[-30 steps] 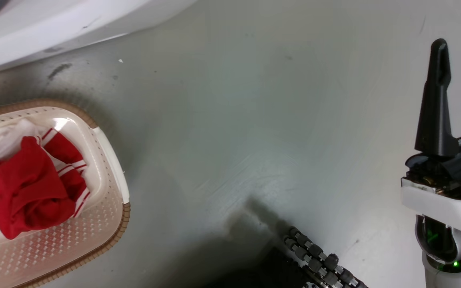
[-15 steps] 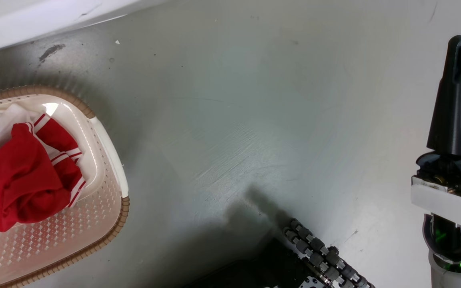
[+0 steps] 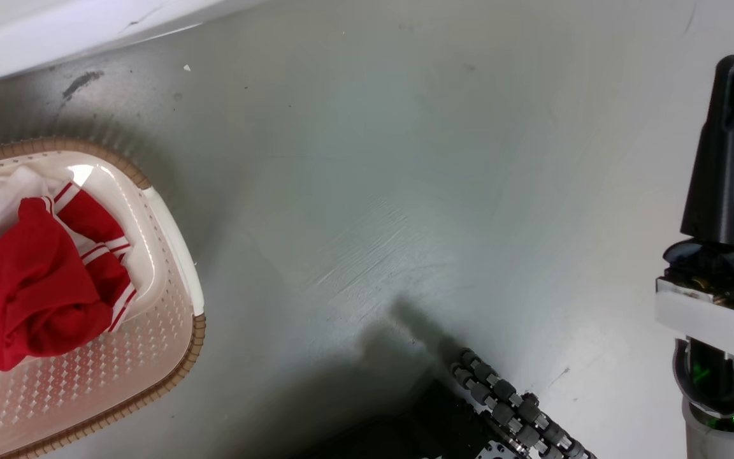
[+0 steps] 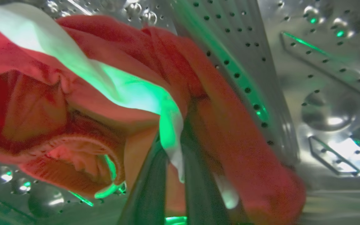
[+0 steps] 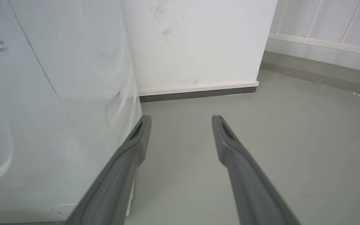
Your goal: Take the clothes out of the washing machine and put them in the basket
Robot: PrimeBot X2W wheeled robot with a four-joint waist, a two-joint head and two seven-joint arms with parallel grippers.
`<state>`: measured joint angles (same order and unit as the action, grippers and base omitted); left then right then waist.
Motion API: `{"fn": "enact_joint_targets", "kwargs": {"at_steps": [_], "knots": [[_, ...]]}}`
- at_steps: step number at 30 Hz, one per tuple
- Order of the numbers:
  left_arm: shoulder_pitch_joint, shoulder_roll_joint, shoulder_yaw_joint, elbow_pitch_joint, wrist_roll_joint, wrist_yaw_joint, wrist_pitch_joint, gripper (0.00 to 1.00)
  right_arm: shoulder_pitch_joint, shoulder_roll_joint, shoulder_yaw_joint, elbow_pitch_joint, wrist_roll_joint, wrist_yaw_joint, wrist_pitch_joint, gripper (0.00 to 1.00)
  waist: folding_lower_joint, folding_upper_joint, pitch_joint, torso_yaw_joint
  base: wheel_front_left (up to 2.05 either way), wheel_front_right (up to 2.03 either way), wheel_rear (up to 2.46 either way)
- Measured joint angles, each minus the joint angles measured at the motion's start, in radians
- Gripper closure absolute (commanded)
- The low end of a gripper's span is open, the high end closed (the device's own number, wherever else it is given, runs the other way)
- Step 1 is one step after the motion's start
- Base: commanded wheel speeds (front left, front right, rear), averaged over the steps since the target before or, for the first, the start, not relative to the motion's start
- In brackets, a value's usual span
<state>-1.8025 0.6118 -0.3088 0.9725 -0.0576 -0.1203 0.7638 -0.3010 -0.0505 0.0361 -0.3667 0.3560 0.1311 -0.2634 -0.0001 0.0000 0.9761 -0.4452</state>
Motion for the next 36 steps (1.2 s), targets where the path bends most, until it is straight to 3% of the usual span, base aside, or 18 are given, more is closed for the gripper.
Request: {"fn": "enact_joint_targets", "kwargs": {"at_steps": [7,13,25,36], "knots": [[0.037,0.025,0.022,0.004,-0.052,-0.002,-0.155,1.0,-0.016,0.0,0.018,0.012,-0.011,0.0,0.0,0.0,0.0,0.0,-0.048,-0.016,0.0,0.0,0.0],[0.141,-0.017,0.061,0.035,-0.128,-0.003,-0.313,1.0,-0.009,0.0,0.011,0.027,-0.052,0.0,0.0,0.0,0.0,0.0,-0.127,0.007,0.0,0.0,0.0],[0.404,-0.07,0.047,0.057,-0.183,-0.007,-0.644,1.0,0.041,0.0,0.012,0.052,-0.141,0.0,0.0,0.0,0.0,0.0,-0.301,0.083,0.0,0.0,0.0],[0.63,-0.145,0.063,0.063,-0.246,-0.001,-0.867,1.0,0.101,0.0,0.026,0.08,-0.193,0.0,0.0,0.0,0.0,0.0,-0.452,0.142,0.0,0.0,0.0]]}}
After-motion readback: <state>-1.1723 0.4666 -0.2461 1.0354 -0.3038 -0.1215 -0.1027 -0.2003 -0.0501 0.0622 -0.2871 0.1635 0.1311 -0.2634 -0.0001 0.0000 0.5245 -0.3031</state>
